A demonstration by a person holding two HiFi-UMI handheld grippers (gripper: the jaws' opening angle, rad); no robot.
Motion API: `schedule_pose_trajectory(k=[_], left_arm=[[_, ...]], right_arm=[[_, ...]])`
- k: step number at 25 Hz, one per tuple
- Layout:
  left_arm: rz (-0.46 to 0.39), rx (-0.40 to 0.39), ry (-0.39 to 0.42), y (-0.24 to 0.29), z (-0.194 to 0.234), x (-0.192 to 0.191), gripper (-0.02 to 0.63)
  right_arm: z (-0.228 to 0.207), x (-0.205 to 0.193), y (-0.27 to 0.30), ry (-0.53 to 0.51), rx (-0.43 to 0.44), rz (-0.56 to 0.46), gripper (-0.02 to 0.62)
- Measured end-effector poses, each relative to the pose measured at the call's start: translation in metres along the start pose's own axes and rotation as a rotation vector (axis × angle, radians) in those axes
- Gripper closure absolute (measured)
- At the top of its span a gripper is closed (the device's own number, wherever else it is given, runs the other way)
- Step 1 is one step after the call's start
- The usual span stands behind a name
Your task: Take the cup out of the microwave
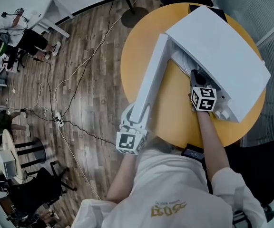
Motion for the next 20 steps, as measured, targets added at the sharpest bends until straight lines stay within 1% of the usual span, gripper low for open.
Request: schedule_pose_trajectory(k=[5,9,14,20], left_arm=[[0.015,0.011,-0.007,0.001,0.001,-0.010,0.430],[0.004,0.005,-0.014,0.002,0.001,-0.005,0.430],[0.001,0.005,-0.015,0.004,-0.001,-0.008,0.428],[0.000,0.007,-0.012,0.003,0.000,-0.007,0.430]], right_arm=[[0.004,-0.006,-0.005,-0.004,0.024,-0.010,0.574],[0.010,-0.003,-0.011,-0.010,0.048,-0.032,0.575],[0.014,-0.003,-0.020,-0.002,0.065,-0.055,0.575],[0.022,-0.005,-0.032,-0.008,0.099,-0.065,0.575]])
Point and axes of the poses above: the fingertips, and each gripper's own axes: y forward along the fingers, z to its left, x out of its top, the point moved 10 cm from there along -y, backward along the fingers, and after that the axes turned 8 degrees about -y, right-handed, at the moved point
